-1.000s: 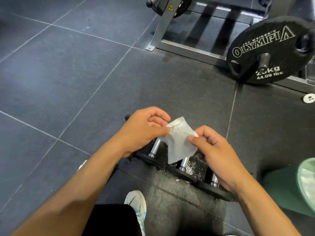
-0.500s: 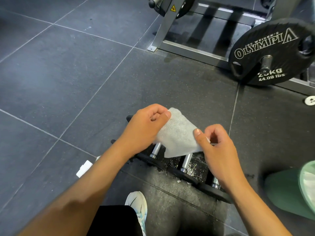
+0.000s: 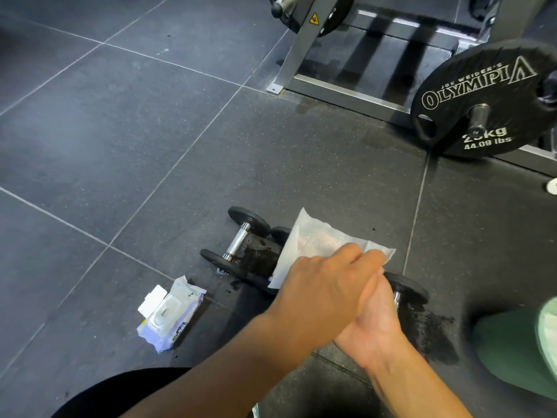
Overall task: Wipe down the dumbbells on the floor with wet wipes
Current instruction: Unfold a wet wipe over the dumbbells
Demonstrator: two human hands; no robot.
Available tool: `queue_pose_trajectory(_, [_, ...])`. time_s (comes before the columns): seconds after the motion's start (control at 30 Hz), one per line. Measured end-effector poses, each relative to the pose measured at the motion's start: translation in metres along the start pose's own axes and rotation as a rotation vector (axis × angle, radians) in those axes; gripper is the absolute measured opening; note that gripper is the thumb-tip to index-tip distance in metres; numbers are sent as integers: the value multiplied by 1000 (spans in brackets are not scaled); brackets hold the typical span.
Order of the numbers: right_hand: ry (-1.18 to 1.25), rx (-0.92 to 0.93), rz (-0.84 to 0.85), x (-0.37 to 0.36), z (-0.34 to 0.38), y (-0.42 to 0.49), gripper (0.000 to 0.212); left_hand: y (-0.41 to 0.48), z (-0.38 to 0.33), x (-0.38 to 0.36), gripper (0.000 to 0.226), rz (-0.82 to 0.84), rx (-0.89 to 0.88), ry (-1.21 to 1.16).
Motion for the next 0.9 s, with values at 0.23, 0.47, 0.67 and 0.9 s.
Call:
queue_pose_trajectory(0.23, [58,97,-2,21,3,5,52,1,-10,-3,21,-8,-16,-170])
queue_pose_trajectory(0.47, [104,16,179,-3,18,-5,48,-4,44,27,16,-156,360,-307])
queue_pose_trajectory(0.67, [25,51,129,0,22,-7,57,-22,86,13,28,89,604,-283])
queue_pose_trajectory(0.9, [91,32,164,-7,27,-14,89,-25,98,16,11,-34,697,-477])
Point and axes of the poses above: each hand's wrist, its own y-axis towards the middle knuckle, its own x-axis out of the back of the hand, z = x × y, the point moved 7 cm from there along y, towards the middle knuckle, and after that the axes turned 15 degrees about -x, right-handed, at the moved point
